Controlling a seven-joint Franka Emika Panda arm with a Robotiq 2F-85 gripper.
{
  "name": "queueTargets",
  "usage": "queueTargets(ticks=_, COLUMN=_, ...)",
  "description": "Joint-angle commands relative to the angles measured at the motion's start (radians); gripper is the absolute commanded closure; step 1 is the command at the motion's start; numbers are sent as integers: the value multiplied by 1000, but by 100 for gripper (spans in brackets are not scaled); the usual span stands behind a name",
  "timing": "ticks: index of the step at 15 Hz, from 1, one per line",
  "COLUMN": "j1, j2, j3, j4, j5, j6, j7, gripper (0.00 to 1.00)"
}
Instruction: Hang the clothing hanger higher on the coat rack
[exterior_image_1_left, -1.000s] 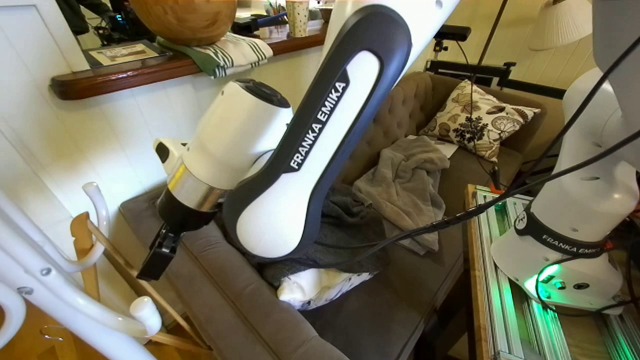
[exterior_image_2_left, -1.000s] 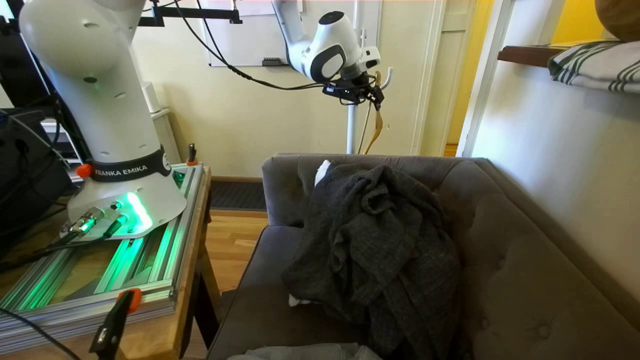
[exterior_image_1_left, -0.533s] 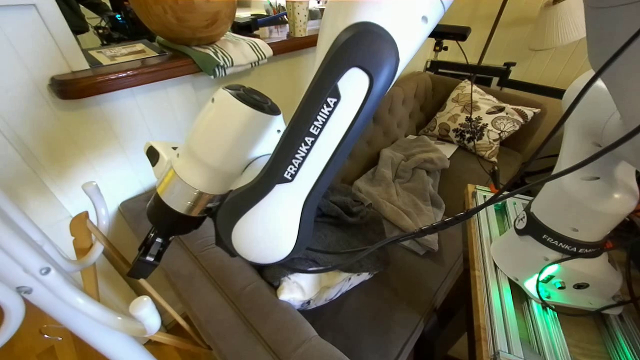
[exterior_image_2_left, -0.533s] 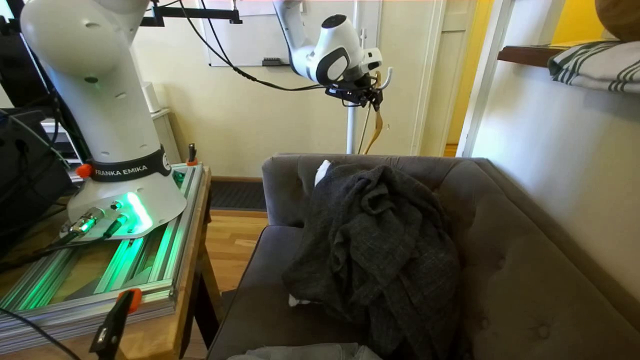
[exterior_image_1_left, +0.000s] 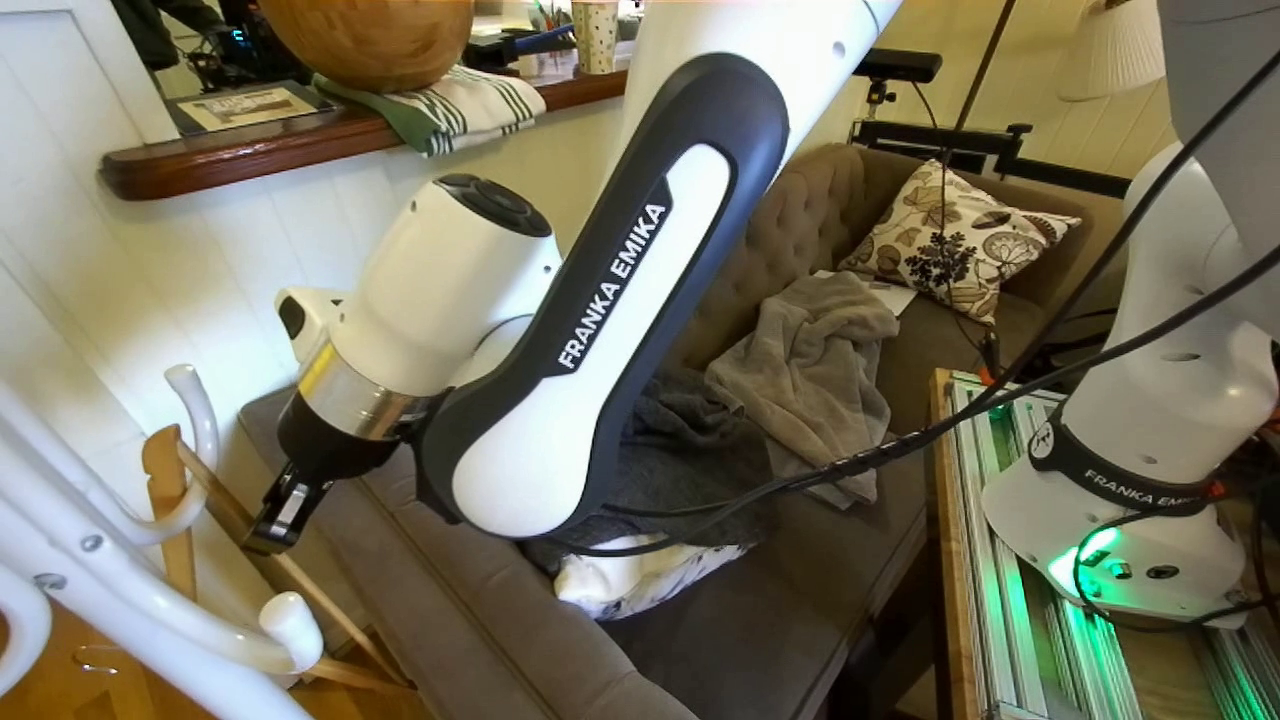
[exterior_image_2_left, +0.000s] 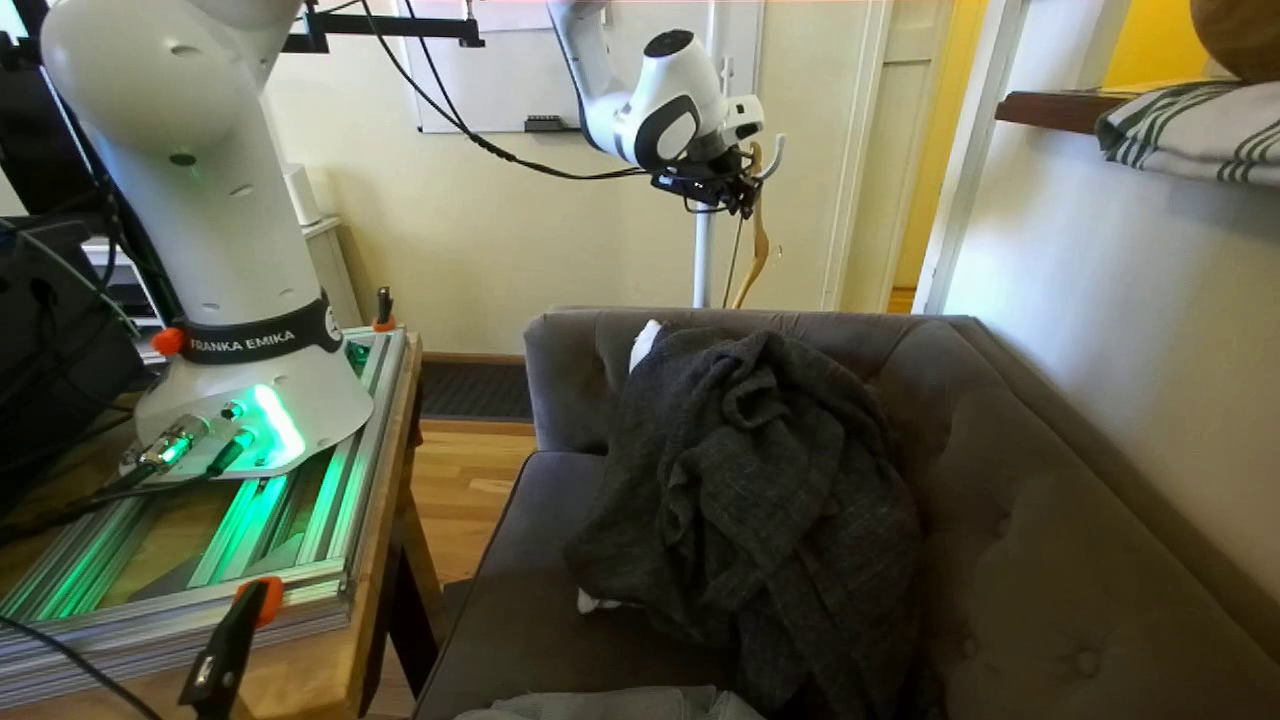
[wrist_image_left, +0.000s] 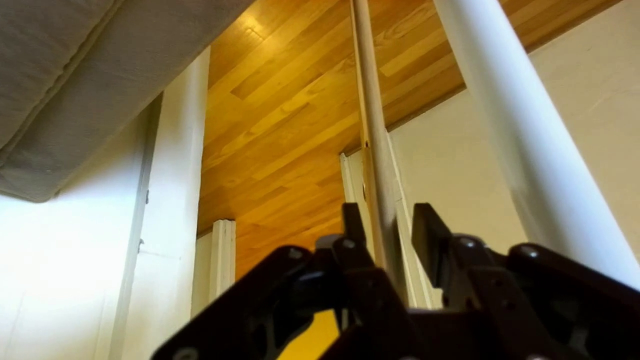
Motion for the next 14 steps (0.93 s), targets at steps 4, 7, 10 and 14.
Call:
queueTargets(ticks=4, j1=-13, j2=55, j3=27, j4=50, j5=-58, j6=29, j7=36, gripper=58)
queueTargets(ticks=7, j1=-10, j2=64, j3=22, j4=55, j5=-71, j6=42, j7=31, gripper=59)
queueTargets(ticks=10, j1=-16, j2=77, j3=29, j4=59, j5=-86, j6=68, j7=28, gripper=61)
queueTargets(ticks=14, j1=-9, j2=88, j3=18, j4=63, j5=-101, j6=86, j7=26, gripper=59)
